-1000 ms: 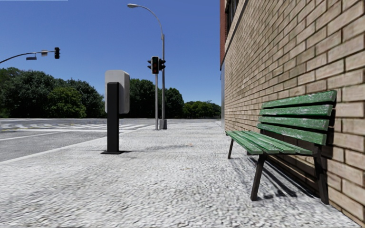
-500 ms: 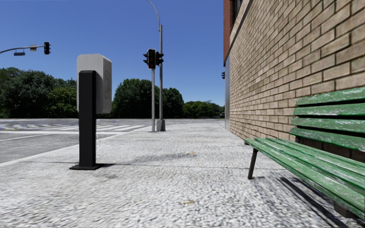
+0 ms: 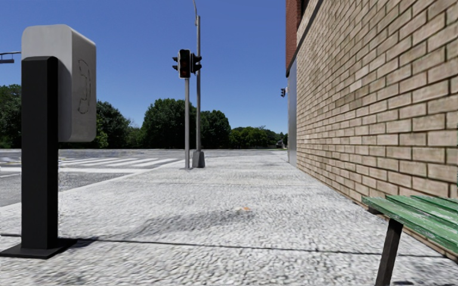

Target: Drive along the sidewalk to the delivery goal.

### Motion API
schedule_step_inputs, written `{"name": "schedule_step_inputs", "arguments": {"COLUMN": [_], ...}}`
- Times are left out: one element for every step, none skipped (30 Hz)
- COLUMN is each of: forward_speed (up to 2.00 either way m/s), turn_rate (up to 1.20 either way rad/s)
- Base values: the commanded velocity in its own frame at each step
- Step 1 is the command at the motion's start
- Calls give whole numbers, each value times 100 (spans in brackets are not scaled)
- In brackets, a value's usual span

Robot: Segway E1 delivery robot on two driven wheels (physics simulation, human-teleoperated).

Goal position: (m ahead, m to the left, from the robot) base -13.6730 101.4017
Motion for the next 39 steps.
{"name": "schedule_step_inputs", "arguments": {"forward_speed": [200, 200, 200, 200, 200, 200, 200, 200, 200, 200, 200, 200, 200, 200, 200, 200, 200, 200, 200, 200, 200, 200, 200, 200, 200, 200, 200, 200, 200, 200, 200, 200, 200, 200, 200, 200, 200, 200, 200], "turn_rate": [-8, -15, -15, -18, -18, -18, -18, -19, -20, -21, -21, -21, -21, -21, -24, -24, -27, -30, -31, -31, -31, -31, -31, -31, -30, -12, 0, 0, 0, 0, 0, 0, 0, 0, 0, 0, 0, 0, 0]}}
